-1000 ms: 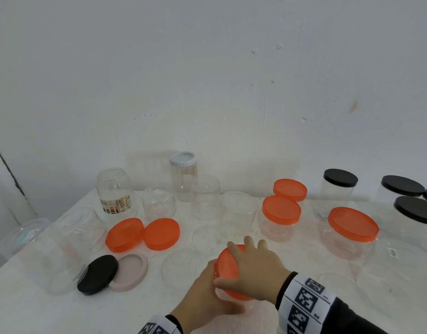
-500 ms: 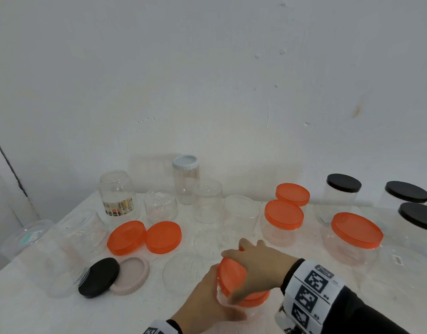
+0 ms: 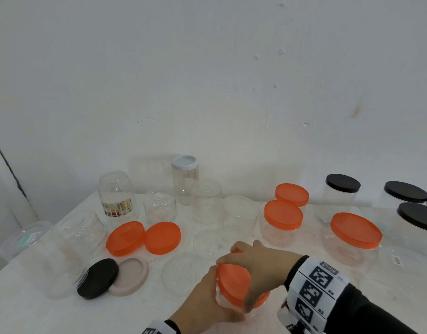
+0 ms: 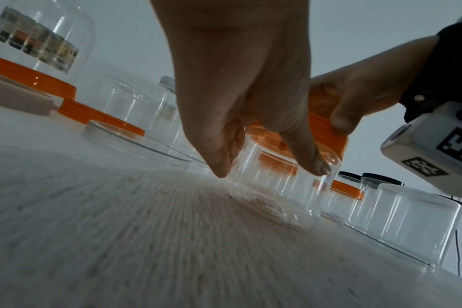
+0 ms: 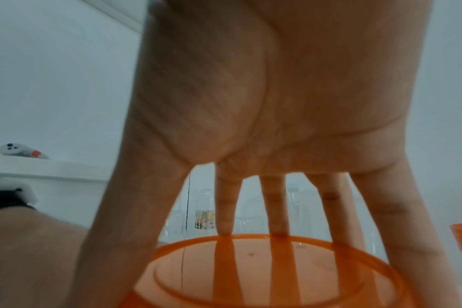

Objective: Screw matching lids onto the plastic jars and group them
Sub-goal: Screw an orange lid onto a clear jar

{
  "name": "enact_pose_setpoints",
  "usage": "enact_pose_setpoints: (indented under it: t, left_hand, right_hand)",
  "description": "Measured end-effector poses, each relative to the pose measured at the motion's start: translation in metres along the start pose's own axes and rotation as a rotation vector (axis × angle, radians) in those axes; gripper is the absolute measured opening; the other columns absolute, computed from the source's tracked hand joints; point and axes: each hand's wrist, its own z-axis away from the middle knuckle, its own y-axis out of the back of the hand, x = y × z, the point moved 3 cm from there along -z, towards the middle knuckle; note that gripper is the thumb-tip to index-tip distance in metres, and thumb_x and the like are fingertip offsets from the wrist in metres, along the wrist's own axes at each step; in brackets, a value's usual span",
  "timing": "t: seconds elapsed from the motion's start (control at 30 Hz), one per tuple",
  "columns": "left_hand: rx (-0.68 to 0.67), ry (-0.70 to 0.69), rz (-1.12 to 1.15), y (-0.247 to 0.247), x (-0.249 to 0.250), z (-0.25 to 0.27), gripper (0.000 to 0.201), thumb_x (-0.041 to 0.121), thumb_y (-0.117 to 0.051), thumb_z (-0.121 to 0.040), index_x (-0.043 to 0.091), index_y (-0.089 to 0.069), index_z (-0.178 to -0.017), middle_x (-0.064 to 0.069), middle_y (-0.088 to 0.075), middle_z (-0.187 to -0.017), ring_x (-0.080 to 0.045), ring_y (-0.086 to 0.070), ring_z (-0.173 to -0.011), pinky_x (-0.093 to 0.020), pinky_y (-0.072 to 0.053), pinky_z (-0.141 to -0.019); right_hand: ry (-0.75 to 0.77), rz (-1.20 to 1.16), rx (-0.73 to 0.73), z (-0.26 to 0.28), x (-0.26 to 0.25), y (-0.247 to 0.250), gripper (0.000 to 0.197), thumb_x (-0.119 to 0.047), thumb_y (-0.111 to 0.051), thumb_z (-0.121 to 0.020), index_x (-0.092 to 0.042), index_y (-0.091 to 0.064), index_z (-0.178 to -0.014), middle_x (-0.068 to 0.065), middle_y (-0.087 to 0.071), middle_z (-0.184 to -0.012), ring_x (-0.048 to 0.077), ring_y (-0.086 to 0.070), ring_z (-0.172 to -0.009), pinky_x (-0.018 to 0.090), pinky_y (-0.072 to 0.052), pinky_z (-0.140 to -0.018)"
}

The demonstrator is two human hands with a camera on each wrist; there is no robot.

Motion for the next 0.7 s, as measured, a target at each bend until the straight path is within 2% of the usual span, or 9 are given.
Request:
enact_pose_setpoints:
  t: [0.2, 0.33, 0.47, 0.63, 0.7]
  left_hand:
    - [-0.033, 0.000, 0.047, -0.002, -0.008, -0.002, 0.112, 0.035, -0.087, -0.066, 0.025, -0.013, -0.149, 0.007, -0.036, -0.146, -0.012, -0.039, -0.134, -0.034, -0.036, -0.112]
    - [-0.044, -0.003, 0.049, -0.002, -0.011, -0.004, 0.115, 0.036, -0.088, -0.064, 0.026, -0.012, -0.149, 0.008, -0.035, -0.146, -0.014, -0.038, -0.135, -0.036, -0.036, -0.112]
    - [-0.076, -0.028, 0.050, 0.000, -0.011, -0.001, 0.112, 0.038, -0.087, -0.065, 0.030, -0.013, -0.148, 0.011, -0.038, -0.142, -0.010, -0.041, -0.131, -0.035, -0.038, -0.111]
    - [-0.132, -0.045, -0.061, 0.007, -0.006, -0.003, 0.108, 0.047, -0.085, -0.064, 0.034, -0.017, -0.147, 0.019, -0.043, -0.134, -0.003, -0.045, -0.123, -0.026, -0.040, -0.104]
    - [-0.139, -0.044, -0.151, 0.013, -0.008, -0.005, 0.102, 0.049, -0.083, -0.065, 0.033, -0.023, -0.146, 0.016, -0.042, -0.137, -0.007, -0.041, -0.129, -0.030, -0.037, -0.108]
  right_hand:
    - [-0.006, 0.010, 0.075, -0.004, 0.001, -0.008, 0.091, -0.061, -0.072, -0.070, -0.050, -0.018, -0.143, -0.009, -0.026, -0.140, 0.025, -0.025, -0.124, 0.044, -0.043, -0.094]
    - [-0.005, 0.014, 0.134, -0.002, 0.003, -0.015, 0.089, -0.064, -0.066, -0.072, -0.045, -0.018, -0.144, -0.007, -0.027, -0.141, 0.024, -0.025, -0.123, 0.039, -0.042, -0.092]
    - [-0.022, 0.011, 0.201, 0.000, 0.005, -0.024, 0.091, -0.070, -0.058, -0.072, -0.042, -0.015, -0.147, -0.008, -0.025, -0.144, 0.024, -0.024, -0.124, 0.038, -0.040, -0.094]
    - [-0.055, -0.034, 0.261, 0.002, 0.008, -0.033, 0.094, -0.076, -0.051, -0.069, -0.043, -0.012, -0.148, -0.013, -0.018, -0.148, 0.021, -0.021, -0.124, 0.036, -0.035, -0.096]
    - [-0.076, -0.048, 0.275, 0.001, 0.009, -0.035, 0.097, -0.078, -0.050, -0.068, -0.043, -0.011, -0.149, -0.014, -0.016, -0.148, 0.021, -0.020, -0.125, 0.037, -0.035, -0.099]
